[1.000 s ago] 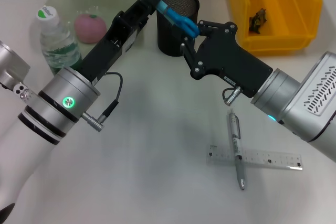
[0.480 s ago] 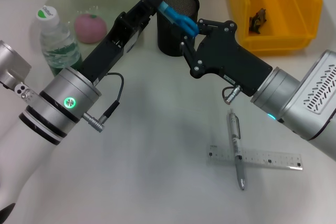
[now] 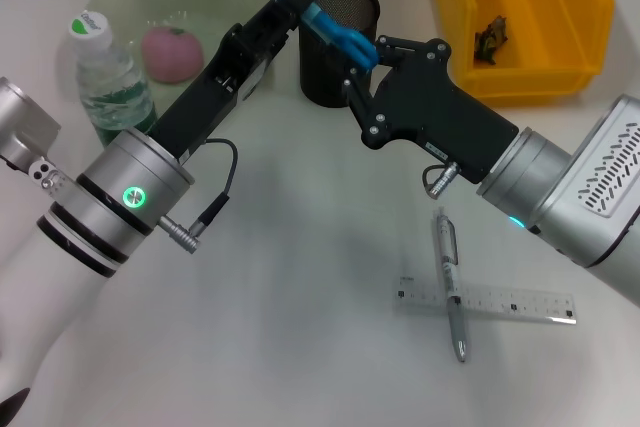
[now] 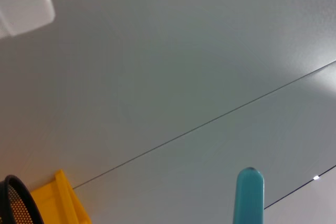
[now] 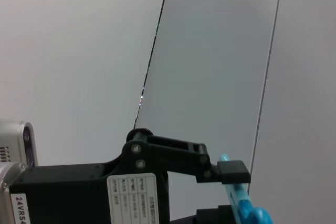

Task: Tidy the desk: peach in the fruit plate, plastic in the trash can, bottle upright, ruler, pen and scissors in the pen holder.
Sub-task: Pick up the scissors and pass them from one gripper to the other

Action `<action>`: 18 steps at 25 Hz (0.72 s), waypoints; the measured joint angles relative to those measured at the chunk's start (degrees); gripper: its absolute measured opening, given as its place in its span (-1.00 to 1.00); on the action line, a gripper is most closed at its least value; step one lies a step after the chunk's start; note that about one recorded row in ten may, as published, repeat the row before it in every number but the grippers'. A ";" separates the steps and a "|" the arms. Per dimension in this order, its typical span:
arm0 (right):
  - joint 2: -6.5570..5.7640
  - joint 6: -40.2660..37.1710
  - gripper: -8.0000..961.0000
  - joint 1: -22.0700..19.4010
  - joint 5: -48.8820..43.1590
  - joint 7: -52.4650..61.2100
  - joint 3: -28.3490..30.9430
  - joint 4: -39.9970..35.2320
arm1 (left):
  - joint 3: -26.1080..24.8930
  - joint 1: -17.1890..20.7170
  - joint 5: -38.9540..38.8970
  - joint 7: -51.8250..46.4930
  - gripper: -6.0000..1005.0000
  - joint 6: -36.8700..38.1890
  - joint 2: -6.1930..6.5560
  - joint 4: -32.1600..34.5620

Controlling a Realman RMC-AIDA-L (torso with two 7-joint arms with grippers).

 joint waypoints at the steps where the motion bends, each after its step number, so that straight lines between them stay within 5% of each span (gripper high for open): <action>1: 0.00 0.00 -0.74 -0.01 0.00 0.00 0.00 0.00 | 0.00 0.00 -0.02 0.00 -0.45 0.01 0.00 0.00; 7: 0.00 0.00 -0.74 -0.09 0.00 -0.01 0.00 -0.07 | -0.22 0.00 -0.26 0.01 -0.01 0.06 0.03 0.02; 18: -0.05 -2.18 -0.73 -1.53 0.31 0.89 1.71 -0.35 | -0.52 -0.01 -0.15 1.24 0.17 0.07 0.18 0.02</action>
